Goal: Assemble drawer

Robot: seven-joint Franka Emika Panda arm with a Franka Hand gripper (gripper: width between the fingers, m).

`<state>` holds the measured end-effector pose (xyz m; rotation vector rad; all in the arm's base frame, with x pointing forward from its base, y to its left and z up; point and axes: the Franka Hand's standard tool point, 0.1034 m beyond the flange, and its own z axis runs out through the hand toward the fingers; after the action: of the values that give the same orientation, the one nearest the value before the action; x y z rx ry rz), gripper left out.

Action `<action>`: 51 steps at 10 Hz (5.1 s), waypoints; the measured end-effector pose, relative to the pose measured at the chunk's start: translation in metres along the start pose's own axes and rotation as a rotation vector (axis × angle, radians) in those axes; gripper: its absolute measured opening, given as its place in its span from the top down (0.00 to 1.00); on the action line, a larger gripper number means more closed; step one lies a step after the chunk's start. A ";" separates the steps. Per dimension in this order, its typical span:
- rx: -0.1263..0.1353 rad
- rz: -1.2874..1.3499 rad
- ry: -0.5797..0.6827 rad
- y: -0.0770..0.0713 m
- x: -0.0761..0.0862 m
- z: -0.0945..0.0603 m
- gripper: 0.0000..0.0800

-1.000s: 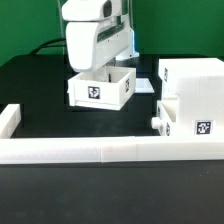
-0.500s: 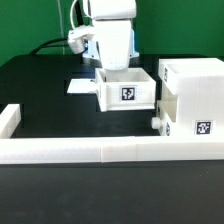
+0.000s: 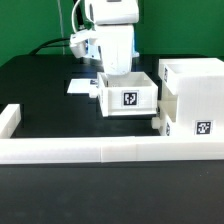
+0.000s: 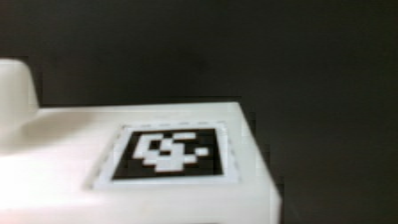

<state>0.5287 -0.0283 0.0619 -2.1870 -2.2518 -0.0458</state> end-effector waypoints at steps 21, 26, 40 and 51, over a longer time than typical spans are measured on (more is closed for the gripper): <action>0.024 0.026 0.009 0.018 0.027 0.007 0.95; 0.020 0.024 0.012 0.019 0.035 0.006 0.95; -0.004 0.023 -0.015 0.033 0.041 -0.038 0.19; 0.014 -0.082 0.028 0.056 -0.027 -0.008 0.19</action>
Offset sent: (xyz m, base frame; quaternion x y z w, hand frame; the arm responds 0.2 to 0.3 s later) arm 0.0000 0.0000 0.0000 0.0000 0.0000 0.0000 1.0000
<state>0.5856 -0.0542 0.0705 -2.0735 -2.3182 -0.0609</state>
